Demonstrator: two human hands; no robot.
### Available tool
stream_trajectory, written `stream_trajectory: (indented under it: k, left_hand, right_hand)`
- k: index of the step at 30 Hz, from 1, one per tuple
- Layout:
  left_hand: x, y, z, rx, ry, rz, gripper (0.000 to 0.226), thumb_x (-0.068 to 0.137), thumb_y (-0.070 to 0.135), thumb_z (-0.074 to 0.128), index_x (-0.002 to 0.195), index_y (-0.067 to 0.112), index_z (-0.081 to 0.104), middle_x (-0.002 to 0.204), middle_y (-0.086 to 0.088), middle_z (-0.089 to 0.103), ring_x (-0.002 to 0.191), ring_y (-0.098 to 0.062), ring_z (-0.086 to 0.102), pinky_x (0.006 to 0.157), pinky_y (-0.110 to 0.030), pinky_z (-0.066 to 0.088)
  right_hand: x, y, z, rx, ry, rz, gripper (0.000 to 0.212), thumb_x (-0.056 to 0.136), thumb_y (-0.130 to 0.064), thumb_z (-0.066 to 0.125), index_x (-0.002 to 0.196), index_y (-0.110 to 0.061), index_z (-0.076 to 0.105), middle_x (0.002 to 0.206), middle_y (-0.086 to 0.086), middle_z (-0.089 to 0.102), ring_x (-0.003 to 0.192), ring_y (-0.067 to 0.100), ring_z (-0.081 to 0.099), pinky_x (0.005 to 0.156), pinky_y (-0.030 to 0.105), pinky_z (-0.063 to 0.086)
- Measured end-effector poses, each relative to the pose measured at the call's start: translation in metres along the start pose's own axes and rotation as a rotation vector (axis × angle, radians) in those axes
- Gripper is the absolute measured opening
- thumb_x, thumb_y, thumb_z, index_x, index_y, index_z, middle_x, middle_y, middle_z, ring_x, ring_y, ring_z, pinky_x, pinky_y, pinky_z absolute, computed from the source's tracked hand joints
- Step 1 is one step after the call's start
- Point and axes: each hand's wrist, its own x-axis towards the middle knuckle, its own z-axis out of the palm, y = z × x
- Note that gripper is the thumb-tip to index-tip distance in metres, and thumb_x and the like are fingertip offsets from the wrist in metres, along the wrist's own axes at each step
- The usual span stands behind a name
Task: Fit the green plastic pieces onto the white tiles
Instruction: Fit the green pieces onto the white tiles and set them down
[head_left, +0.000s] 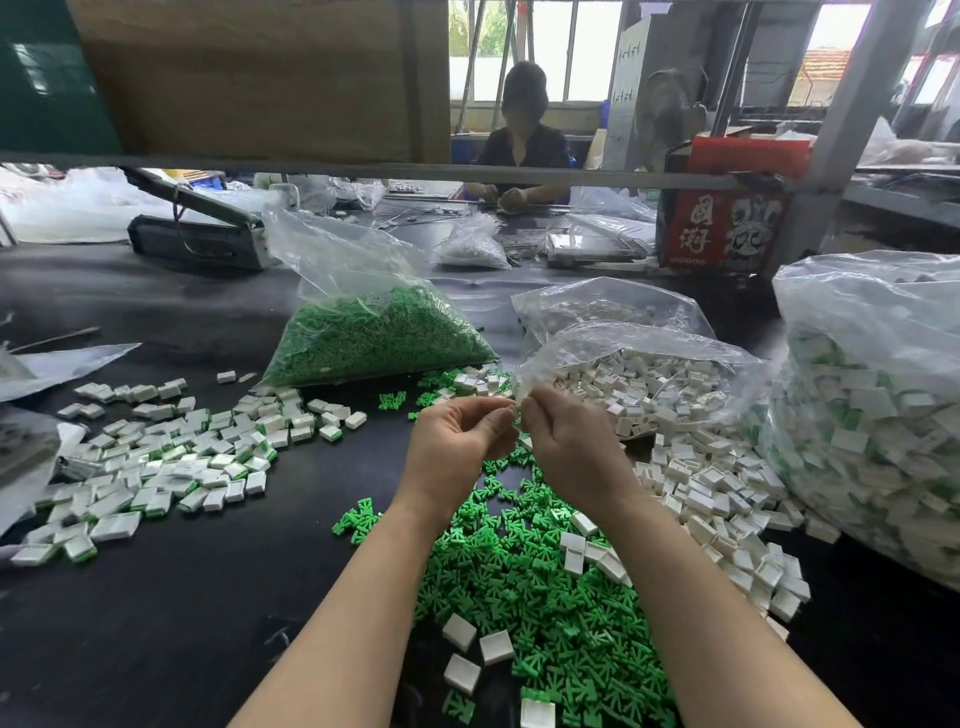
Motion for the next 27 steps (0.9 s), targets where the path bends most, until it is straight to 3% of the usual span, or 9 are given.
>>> stream_trajectory:
  k: [5, 13, 16, 22, 27]
  left_hand:
    - [0.000, -0.002, 0.001, -0.010, 0.037, -0.020, 0.011, 0.089, 0.002, 0.065, 0.092, 0.009, 0.074, 0.075, -0.005, 0.074, 0.065, -0.010, 0.068, 0.063, -0.018, 0.054]
    - [-0.003, -0.005, 0.003, -0.068, 0.062, 0.009, 0.013, 0.089, -0.002, 0.063, 0.095, 0.004, 0.073, 0.074, -0.001, 0.075, 0.063, -0.007, 0.068, 0.061, -0.015, 0.053]
    - [-0.003, -0.006, 0.003, -0.087, 0.067, 0.014, 0.014, 0.089, -0.003, 0.063, 0.098, 0.001, 0.073, 0.074, -0.001, 0.075, 0.062, -0.007, 0.068, 0.061, -0.015, 0.053]
    - [-0.005, -0.006, 0.000, -0.096, 0.008, 0.023, 0.017, 0.089, -0.006, 0.062, 0.088, 0.006, 0.074, 0.077, -0.005, 0.076, 0.069, -0.013, 0.073, 0.064, -0.017, 0.055]
    - [-0.003, -0.005, 0.002, -0.100, 0.012, 0.033, 0.015, 0.089, -0.003, 0.063, 0.089, 0.007, 0.074, 0.078, -0.005, 0.076, 0.071, -0.013, 0.073, 0.066, -0.018, 0.055]
  right_hand:
    - [0.000, 0.000, 0.003, 0.115, -0.026, 0.101, 0.033, 0.101, -0.024, 0.048, 0.068, -0.022, 0.048, 0.060, -0.006, 0.051, 0.053, 0.007, 0.042, 0.051, 0.026, 0.031]
    - [-0.003, -0.004, 0.009, 0.266, -0.002, 0.157, 0.030, 0.101, -0.022, 0.050, 0.076, -0.007, 0.055, 0.064, 0.001, 0.052, 0.061, 0.014, 0.043, 0.057, 0.037, 0.036]
    - [-0.004, -0.003, 0.011, 0.252, 0.009, 0.147, 0.030, 0.101, -0.023, 0.050, 0.076, -0.006, 0.054, 0.065, 0.003, 0.054, 0.061, 0.016, 0.045, 0.058, 0.041, 0.039]
    - [-0.007, 0.000, 0.016, 0.194, -0.012, 0.102, 0.027, 0.100, -0.021, 0.052, 0.073, -0.021, 0.055, 0.062, -0.010, 0.053, 0.056, 0.001, 0.044, 0.054, 0.026, 0.036]
    - [-0.007, -0.003, 0.007, 0.028, 0.011, -0.015, 0.027, 0.101, -0.022, 0.049, 0.076, -0.014, 0.053, 0.060, -0.007, 0.051, 0.054, 0.013, 0.046, 0.051, 0.033, 0.035]
